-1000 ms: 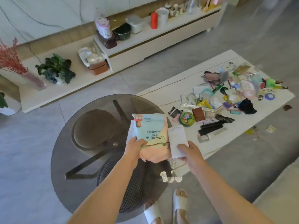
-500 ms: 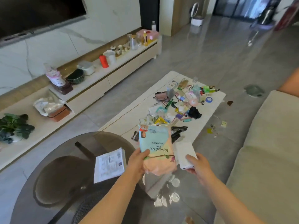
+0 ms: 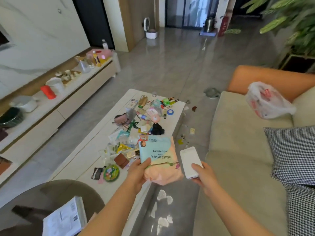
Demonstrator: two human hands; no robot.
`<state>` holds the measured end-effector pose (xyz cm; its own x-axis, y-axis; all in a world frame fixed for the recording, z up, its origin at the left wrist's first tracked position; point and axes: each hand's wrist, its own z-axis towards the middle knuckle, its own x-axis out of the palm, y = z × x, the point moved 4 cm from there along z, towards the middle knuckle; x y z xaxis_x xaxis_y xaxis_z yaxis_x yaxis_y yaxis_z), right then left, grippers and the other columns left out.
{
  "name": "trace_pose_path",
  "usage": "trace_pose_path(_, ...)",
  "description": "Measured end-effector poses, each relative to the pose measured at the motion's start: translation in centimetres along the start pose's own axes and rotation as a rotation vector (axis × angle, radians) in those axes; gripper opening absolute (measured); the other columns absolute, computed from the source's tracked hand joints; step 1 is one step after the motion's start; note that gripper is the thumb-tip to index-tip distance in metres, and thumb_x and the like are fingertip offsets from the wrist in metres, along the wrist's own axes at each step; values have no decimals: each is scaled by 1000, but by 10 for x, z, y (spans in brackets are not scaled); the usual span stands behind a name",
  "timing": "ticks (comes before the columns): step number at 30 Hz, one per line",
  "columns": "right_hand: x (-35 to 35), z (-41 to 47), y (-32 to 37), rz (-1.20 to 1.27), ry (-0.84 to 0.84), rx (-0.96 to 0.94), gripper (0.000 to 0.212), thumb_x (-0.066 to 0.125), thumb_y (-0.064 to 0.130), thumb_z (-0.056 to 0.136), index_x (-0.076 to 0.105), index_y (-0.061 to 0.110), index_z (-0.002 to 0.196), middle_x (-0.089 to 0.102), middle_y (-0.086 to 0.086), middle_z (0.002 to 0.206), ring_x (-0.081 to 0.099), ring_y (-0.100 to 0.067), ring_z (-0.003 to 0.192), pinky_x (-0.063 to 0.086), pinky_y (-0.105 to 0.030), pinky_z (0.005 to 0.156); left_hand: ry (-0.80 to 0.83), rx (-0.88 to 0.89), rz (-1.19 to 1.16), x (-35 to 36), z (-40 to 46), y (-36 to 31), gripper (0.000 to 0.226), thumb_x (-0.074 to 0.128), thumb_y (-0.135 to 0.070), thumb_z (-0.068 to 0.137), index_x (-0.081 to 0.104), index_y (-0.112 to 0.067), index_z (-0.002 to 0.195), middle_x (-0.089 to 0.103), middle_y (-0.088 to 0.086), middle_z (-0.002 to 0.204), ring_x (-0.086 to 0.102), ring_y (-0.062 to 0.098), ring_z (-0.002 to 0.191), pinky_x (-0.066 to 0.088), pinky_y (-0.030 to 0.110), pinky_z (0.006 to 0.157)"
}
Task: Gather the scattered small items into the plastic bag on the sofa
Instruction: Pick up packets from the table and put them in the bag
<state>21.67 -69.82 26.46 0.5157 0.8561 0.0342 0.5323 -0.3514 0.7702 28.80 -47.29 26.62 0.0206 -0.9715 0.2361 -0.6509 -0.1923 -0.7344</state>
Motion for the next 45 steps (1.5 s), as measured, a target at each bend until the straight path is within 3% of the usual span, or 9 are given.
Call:
trace_pose_path(7,-37,29,25,115,-140,-7,29,54,6,92,52,1,120,62,-15,100,60,-26,81,53,-29,59,69,-63,139,57,50,-17,19,62,-13,89,62,-1,105,72,15,97,68,29,83,56,39,74)
trace_pose_path(13,-54,56,53,211,-267,-33,28,56,6,91,54,5,119,63,-13,99,61,-19,72,52,-25,49,152,-56,234,98,95,-49,24,64,-13,89,62,-2,110,72,16,98,68,29,83,56,39,73)
trace_pose_path(20,-62,83,79,316,-376,-47,29,57,7,89,57,6,118,64,-12,95,62,-19,72,49,-26,53,236,-43,294,149,146,-91,24,64,-17,90,60,-3,109,69,15,101,66,27,81,53,34,65)
trace_pose_path(22,-69,91,87,338,-389,-50,27,57,7,89,57,5,117,65,-12,93,63,-19,72,51,-25,52,248,-57,315,165,157,-97,23,62,-15,90,60,-2,109,68,17,102,66,29,83,54,35,65)
trace_pose_path(26,-88,116,106,376,-398,-57,30,56,5,89,56,3,119,64,-14,97,62,-21,75,51,-29,57,266,-89,341,199,180,-105,10,60,-13,92,63,-4,92,71,10,83,68,23,68,54,30,51)
trace_pose_path(32,-119,168,147,405,-372,-53,32,55,6,90,53,7,122,63,-15,107,62,-26,87,50,-30,58,249,-92,322,262,219,-116,12,59,-16,92,64,-6,91,71,12,90,67,28,80,54,37,68)
trace_pose_path(39,-145,223,195,384,-355,-47,27,56,5,89,56,9,116,65,-10,95,63,-22,79,51,-28,55,200,-79,341,321,257,-132,13,61,-15,91,64,-3,92,69,14,91,66,30,80,55,41,75)
trace_pose_path(45,-153,259,224,419,-355,-51,31,57,3,88,57,8,119,65,-16,107,63,-28,87,51,-31,59,181,-56,357,363,290,-146,11,62,-17,91,61,-6,92,68,11,85,64,25,71,50,33,57)
